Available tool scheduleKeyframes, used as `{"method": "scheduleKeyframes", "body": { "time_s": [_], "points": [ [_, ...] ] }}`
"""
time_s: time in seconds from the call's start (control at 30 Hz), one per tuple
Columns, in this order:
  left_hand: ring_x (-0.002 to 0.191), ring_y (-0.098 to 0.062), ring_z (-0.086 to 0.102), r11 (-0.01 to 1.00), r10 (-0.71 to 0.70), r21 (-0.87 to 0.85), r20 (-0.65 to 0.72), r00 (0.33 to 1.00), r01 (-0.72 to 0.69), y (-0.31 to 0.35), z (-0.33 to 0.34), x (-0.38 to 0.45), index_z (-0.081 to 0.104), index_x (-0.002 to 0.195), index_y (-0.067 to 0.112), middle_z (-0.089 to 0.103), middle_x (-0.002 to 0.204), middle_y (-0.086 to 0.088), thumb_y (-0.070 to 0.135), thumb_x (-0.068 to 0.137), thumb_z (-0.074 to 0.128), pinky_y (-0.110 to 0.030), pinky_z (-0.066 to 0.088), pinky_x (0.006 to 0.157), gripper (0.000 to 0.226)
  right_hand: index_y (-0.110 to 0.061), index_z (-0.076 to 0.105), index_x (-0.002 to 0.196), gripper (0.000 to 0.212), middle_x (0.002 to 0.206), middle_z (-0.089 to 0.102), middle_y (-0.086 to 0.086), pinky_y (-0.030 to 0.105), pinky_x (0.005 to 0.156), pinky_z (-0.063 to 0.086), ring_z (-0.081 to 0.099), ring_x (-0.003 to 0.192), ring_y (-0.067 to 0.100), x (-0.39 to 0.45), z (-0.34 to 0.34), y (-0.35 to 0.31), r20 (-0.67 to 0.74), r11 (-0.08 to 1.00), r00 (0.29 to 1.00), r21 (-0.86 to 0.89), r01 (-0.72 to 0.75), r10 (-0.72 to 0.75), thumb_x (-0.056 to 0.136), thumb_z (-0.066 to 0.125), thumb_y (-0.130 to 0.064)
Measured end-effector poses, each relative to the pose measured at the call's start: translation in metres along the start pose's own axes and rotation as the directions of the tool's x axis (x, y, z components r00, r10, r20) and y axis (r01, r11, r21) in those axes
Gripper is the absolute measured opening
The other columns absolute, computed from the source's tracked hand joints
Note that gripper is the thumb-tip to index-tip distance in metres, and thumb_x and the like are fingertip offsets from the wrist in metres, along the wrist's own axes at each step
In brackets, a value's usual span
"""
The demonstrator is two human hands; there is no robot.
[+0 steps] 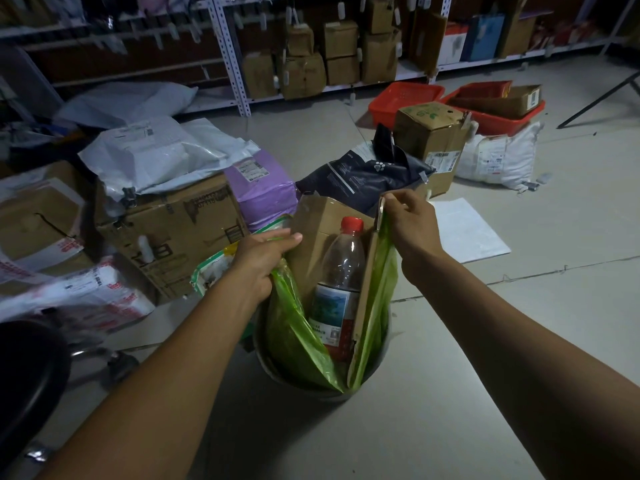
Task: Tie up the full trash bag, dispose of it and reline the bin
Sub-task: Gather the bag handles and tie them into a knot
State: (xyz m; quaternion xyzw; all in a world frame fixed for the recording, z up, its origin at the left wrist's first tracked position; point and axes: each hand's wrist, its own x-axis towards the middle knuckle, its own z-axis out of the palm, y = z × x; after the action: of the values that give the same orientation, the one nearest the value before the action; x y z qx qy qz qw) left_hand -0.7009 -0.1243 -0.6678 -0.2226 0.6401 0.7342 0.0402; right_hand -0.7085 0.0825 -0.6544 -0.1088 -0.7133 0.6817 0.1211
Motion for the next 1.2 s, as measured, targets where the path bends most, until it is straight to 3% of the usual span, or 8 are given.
{"method": "scheduleKeyframes", "body": {
  "time_s": [0.13, 0.23, 0.33, 0.77, 0.93, 1.03, 1.1, 1.2],
  "points": [
    [0.088, -0.027, 0.071, 1.000, 0.009, 0.019, -0.005, 1.000, -0.009, 0.002, 0.002, 0.001, 0.072, 0.105, 0.008, 0.073, 0.100, -0.019, 0.001, 0.079, 0.075, -0.044, 0.058, 0.083, 0.027, -0.029, 0.063, 0.090, 0.011, 0.085, 0.063, -0.012, 0.021, 0.064, 0.043, 0.058, 0.081, 0.003, 0.004, 0.003, -0.002, -0.038, 1.000, 0.999, -0.017, 0.005, -0.006, 0.097, 0.055, -0.026],
    [0.077, -0.022, 0.072, 1.000, 0.030, 0.007, -0.033, 0.999, -0.030, 0.004, 0.000, 0.005, 0.073, 0.097, 0.010, 0.073, 0.095, -0.016, 0.001, 0.084, 0.071, -0.039, 0.061, 0.073, 0.016, -0.026, 0.064, 0.093, 0.011, 0.086, 0.063, -0.009, 0.024, 0.066, 0.044, 0.058, 0.082, 0.007, 0.007, 0.003, -0.002, -0.025, 1.000, 1.000, -0.025, -0.006, 0.006, 0.096, 0.054, -0.026],
    [0.093, -0.025, 0.071, 0.997, 0.041, 0.060, -0.007, 0.999, -0.040, 0.000, 0.002, 0.004, 0.071, 0.110, 0.011, 0.073, 0.104, -0.014, 0.007, 0.086, 0.071, -0.040, 0.059, 0.082, 0.024, -0.027, 0.062, 0.089, 0.017, 0.086, 0.062, -0.007, 0.024, 0.065, 0.042, 0.057, 0.080, 0.008, 0.005, 0.004, 0.001, 0.018, 1.000, 1.000, -0.026, 0.009, -0.009, 0.098, 0.048, -0.023],
    [0.070, -0.018, 0.072, 0.991, 0.042, 0.125, 0.055, 0.998, -0.048, 0.009, 0.005, 0.002, 0.074, 0.099, 0.012, 0.075, 0.088, -0.010, 0.006, 0.089, 0.065, -0.029, 0.056, 0.055, 0.015, -0.013, 0.053, 0.091, 0.035, 0.086, 0.054, 0.003, 0.025, 0.069, 0.043, 0.050, 0.075, 0.010, 0.005, 0.005, 0.012, 0.281, 0.977, 0.951, -0.129, 0.169, -0.128, 0.105, 0.029, -0.033],
    [0.078, -0.017, 0.070, 0.981, 0.133, 0.136, 0.054, 0.990, -0.139, 0.011, 0.009, -0.001, 0.074, 0.095, 0.018, 0.074, 0.093, -0.006, 0.012, 0.094, 0.061, -0.033, 0.057, 0.070, 0.015, -0.013, 0.055, 0.107, 0.040, 0.106, 0.062, 0.009, 0.036, 0.088, 0.050, 0.060, 0.099, 0.023, -0.001, -0.002, 0.028, 0.263, 0.967, 0.956, -0.184, 0.179, -0.127, 0.105, 0.027, -0.042],
    [0.051, -0.003, 0.063, 0.981, 0.141, 0.115, 0.122, 0.982, -0.156, 0.010, 0.013, -0.011, 0.075, 0.095, 0.014, 0.072, 0.071, 0.001, 0.020, 0.093, 0.065, -0.017, 0.048, 0.047, 0.012, -0.015, 0.055, 0.104, 0.039, 0.102, 0.061, 0.006, 0.035, 0.086, 0.049, 0.059, 0.097, 0.022, -0.006, -0.002, 0.031, 0.264, 0.968, 0.957, -0.182, 0.173, -0.121, 0.106, 0.027, -0.042],
    [0.052, -0.006, 0.065, 0.981, 0.113, 0.137, 0.155, 0.981, -0.135, 0.011, 0.016, -0.017, 0.076, 0.095, 0.012, 0.073, 0.068, 0.001, 0.039, 0.081, 0.075, -0.019, 0.050, 0.049, 0.030, -0.016, 0.056, 0.102, 0.037, 0.095, 0.059, 0.000, 0.026, 0.079, 0.047, 0.058, 0.089, 0.014, -0.008, -0.002, 0.030, 0.276, 0.966, 0.951, -0.177, 0.189, -0.136, 0.106, 0.029, -0.041],
    [0.086, -0.023, 0.072, 0.960, 0.107, 0.236, 0.199, 0.974, -0.154, 0.017, 0.019, -0.022, 0.074, 0.102, 0.014, 0.076, 0.090, -0.006, 0.072, 0.054, 0.079, -0.042, 0.057, 0.083, 0.075, -0.014, 0.058, 0.097, 0.038, 0.088, 0.057, 0.001, 0.028, 0.076, 0.044, 0.054, 0.082, 0.012, -0.010, -0.001, 0.029, 0.274, 0.967, 0.953, -0.177, 0.184, -0.131, 0.105, 0.033, -0.041]
  ]
}}
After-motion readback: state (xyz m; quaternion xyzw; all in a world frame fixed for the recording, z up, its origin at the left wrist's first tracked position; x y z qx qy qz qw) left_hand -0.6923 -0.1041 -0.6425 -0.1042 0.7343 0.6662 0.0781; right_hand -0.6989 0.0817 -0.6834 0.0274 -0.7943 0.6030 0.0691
